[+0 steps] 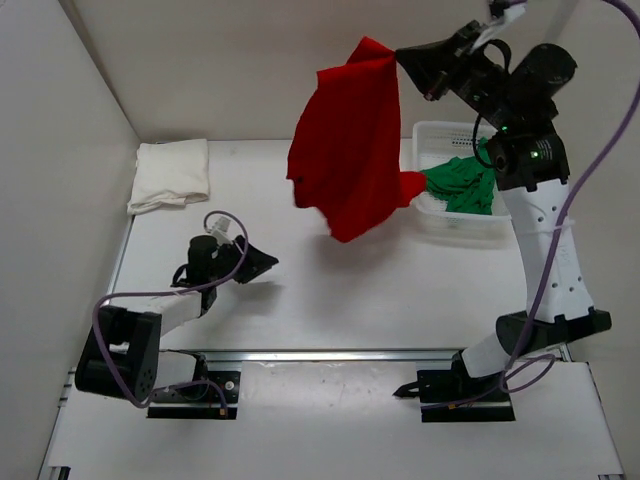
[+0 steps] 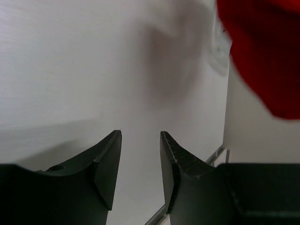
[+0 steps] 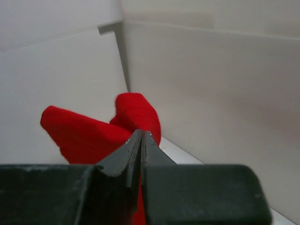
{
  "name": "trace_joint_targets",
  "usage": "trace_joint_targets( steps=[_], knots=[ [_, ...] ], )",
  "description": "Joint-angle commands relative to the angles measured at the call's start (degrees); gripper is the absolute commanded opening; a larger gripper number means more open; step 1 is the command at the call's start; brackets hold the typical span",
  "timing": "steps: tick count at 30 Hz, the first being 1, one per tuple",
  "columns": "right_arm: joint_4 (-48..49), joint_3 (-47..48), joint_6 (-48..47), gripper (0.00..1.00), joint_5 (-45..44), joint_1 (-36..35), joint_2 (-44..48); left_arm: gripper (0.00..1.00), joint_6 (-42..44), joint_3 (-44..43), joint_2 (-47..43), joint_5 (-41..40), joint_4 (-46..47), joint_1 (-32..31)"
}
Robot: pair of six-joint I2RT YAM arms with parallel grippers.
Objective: Fold and stack the t-shirts
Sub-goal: Move the tshirt to the center of the board
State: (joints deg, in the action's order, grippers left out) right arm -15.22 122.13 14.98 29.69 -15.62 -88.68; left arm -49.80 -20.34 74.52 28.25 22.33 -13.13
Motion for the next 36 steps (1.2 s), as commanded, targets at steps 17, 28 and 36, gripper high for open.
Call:
trace_joint_targets(
  steps=[17, 28, 36],
  knots=[
    [23.41, -54.19, 15.7, 0.0, 5.3, 9.38, -1.31, 0.5, 3.48, 1.97, -8.43, -3.11, -6.42, 7.41],
    [-5.43, -37.39, -1.79, 0.53, -39.25, -5.98, -7.04, 0.52, 6.2, 0.74, -9.56, -7.94, -10.37, 4.87],
    [3.44, -43.64, 0.3, 0.02, -23.38, -23.75, -11.14, 0.51, 8.32, -2.59, -11.5, -5.76, -15.03, 9.25]
  ],
)
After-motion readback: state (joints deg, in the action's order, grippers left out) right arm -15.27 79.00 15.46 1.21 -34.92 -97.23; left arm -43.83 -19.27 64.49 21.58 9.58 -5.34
